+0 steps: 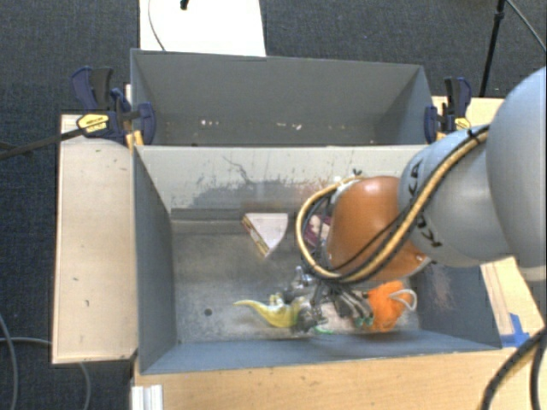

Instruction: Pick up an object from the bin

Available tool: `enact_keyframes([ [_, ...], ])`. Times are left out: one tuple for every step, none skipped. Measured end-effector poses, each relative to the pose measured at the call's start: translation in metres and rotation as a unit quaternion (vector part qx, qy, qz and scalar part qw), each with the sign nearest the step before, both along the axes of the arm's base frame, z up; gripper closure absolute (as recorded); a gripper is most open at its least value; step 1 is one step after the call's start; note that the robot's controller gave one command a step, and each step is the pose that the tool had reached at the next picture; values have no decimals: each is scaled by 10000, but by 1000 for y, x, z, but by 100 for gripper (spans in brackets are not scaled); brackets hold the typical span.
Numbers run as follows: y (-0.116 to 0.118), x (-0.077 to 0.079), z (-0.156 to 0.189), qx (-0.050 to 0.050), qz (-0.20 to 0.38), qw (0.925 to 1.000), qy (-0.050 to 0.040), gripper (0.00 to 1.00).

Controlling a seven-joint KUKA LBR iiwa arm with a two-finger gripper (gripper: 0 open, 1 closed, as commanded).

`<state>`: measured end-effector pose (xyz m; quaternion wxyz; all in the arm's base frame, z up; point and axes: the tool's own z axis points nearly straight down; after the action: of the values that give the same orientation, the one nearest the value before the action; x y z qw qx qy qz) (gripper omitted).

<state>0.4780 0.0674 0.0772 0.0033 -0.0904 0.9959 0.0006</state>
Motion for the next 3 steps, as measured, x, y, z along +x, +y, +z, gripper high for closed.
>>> enact_keyframes([
  [0, 0, 0, 0, -4, 10000, 0, 100],
  [-2, 10, 53, -6, 32, 10000, 28, 100],
  [-2, 10, 53, -5, 28, 10000, 28, 100],
])
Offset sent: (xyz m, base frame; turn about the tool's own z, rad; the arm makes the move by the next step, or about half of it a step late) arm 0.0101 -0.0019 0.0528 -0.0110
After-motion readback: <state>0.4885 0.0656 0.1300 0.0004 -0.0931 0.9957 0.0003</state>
